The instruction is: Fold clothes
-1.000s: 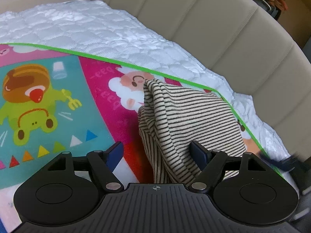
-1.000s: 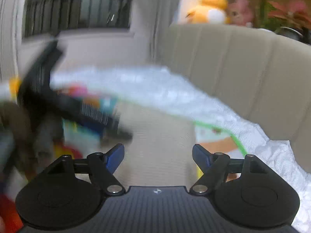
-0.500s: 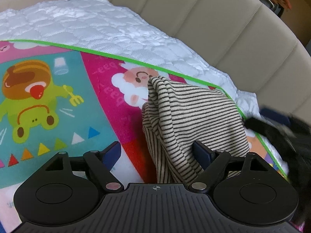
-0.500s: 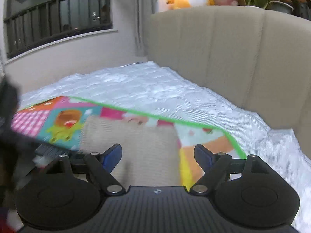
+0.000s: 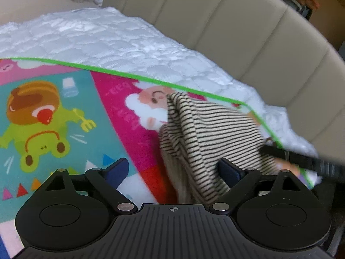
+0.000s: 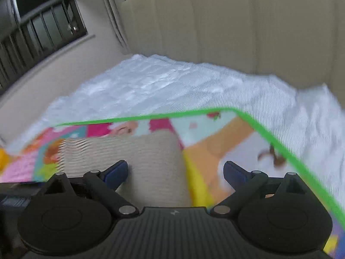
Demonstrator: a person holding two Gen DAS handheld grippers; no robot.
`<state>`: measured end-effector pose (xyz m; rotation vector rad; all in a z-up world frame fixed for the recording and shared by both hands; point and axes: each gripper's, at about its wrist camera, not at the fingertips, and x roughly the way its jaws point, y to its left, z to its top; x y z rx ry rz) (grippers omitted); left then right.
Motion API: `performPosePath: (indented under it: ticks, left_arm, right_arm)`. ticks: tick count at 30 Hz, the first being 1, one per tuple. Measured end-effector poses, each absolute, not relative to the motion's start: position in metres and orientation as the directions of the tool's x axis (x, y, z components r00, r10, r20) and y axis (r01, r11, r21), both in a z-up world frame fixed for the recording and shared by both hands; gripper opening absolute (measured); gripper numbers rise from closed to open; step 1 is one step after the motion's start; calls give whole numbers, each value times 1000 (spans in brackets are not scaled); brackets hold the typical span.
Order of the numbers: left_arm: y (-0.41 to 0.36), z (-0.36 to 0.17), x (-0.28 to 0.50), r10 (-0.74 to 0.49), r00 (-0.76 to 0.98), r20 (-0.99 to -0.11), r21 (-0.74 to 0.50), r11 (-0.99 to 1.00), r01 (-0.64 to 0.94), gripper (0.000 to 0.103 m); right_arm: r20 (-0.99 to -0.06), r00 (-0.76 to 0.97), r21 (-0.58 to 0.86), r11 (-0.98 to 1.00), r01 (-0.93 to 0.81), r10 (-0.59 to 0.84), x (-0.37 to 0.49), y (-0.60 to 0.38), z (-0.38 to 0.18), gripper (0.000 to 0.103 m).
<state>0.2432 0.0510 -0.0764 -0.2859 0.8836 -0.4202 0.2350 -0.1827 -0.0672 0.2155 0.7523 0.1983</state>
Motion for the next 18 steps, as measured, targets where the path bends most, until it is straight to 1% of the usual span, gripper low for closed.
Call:
performPosePath:
  ticks: [2,5,7,10,11,13,14,16,18]
  left_arm:
    - [51,-78,242,-546,507,-666,-489,834,256,95]
    - [39,-90,240,-587,434,-684,-527,808,262,95]
    - [29,-99,238,-581,406,-706,-517,814,265,95]
    - [24,-99,236,-567,428,-704,-499,824,270,95]
    - [25,-99,236,-566,436,-700,-502,824,264,95]
    - [25,-99,235,-563,445,-697,-503,825,257,95]
    - [25,-99,234,-562,448,-696,-500,826,259,95]
    - [24,-99,233,-559,453,-694,-497,828,261,95]
    - [23,-101,234,-567,450,-690,-514,822,247,94]
  right_arm:
    - [-656,701,298,949,-99,280,220,-190,-72,97]
    - [-659,682,350,932,-96,318,197,-201,-78,97]
    - [-654,677,388,918,-83,337,185,-206,-84,97]
    - [-625,704,409,909,-73,338,180,-204,-90,96]
    - [-611,718,395,915,-89,334,180,-203,-87,95]
    - [-583,746,361,925,-118,323,180,-202,-81,86]
    - [-570,758,349,928,-127,318,181,-203,-77,84]
    - [-557,761,370,920,-130,332,186,-208,-73,83]
    - [-563,745,403,906,-131,358,192,-211,-79,83]
